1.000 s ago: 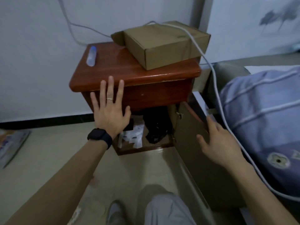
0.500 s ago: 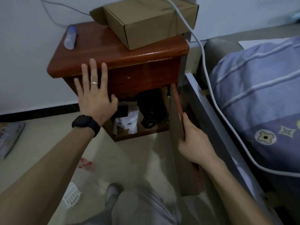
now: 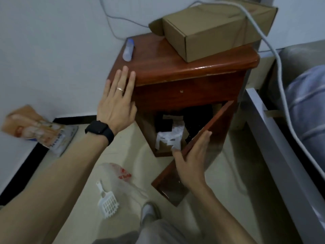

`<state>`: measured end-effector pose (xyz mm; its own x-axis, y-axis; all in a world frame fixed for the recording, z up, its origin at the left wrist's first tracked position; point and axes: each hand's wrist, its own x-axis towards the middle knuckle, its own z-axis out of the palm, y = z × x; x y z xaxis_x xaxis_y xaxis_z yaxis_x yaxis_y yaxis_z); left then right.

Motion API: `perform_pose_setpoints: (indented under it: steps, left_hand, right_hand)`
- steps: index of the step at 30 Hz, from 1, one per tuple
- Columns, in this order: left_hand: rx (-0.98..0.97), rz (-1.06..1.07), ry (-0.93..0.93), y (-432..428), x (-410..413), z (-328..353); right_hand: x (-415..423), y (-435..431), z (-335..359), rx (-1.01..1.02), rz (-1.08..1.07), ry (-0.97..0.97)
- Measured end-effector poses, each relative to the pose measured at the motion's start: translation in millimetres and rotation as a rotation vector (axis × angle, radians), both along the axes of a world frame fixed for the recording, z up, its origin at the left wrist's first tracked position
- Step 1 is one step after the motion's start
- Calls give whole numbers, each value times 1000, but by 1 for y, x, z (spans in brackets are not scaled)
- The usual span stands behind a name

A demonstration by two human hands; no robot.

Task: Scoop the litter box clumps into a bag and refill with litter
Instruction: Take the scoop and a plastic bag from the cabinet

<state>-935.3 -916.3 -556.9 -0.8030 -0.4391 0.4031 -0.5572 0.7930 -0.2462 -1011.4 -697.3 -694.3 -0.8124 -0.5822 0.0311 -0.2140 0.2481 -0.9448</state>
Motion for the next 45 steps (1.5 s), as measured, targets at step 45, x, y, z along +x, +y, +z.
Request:
perform_pose_setpoints:
  steps: [45]
  left_hand:
    - [294,36,60,9,61,-39]
  right_hand:
    - [-30,-88,23,384,331,270]
